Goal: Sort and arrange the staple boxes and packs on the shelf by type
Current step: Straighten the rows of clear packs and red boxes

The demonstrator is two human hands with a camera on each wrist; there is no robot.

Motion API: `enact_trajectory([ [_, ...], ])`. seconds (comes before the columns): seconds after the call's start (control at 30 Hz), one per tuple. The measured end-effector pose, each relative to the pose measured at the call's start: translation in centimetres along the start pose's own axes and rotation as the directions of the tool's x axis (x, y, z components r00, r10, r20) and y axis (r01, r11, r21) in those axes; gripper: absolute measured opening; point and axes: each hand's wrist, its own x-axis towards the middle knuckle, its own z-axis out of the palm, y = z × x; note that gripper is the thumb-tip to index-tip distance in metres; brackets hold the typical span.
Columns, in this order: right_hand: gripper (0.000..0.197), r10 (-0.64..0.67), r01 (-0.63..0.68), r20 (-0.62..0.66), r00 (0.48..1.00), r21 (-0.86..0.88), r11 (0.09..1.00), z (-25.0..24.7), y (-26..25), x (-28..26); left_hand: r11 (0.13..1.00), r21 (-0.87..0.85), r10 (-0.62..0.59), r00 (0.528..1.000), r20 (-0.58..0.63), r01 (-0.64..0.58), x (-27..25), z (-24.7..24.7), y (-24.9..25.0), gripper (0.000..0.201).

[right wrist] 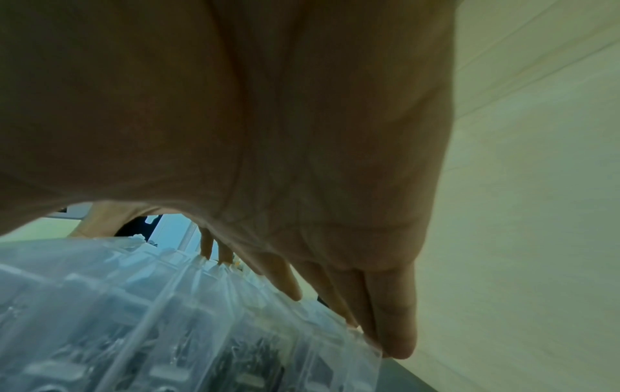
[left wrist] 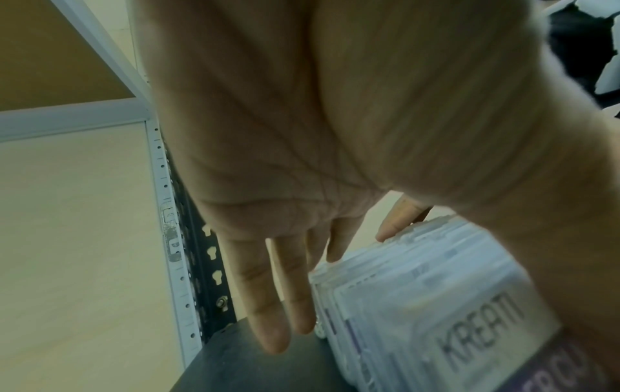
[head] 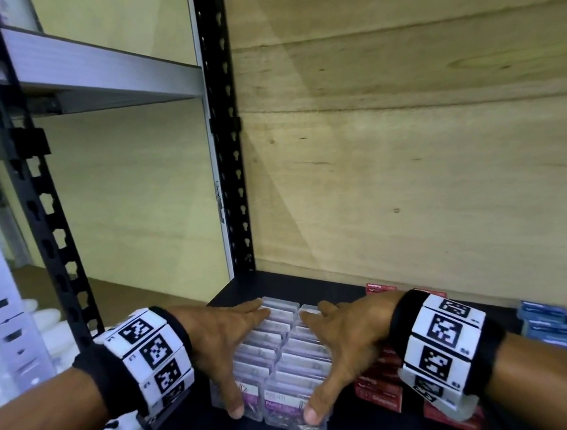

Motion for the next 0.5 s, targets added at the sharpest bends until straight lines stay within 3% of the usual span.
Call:
enact_trajectory([
  [0.33, 0.131, 0.004, -0.004, -0.005, 1.000, 0.011, 1.000, -0.03, -0.27, 0.13, 0.999, -0.047, 0.022, 1.000, -0.013, -0.022, -0.62, -0.50, 0.65, 0.123],
  [0.5, 0.131, -0.003, 0.003, -0.005, 1.000, 0.005, 1.000, -0.08, -0.22, 0.16, 1.000, -0.020, -0.001, 1.000, -0.013, 0.001, -0.78, -0.39, 0.82, 0.127],
])
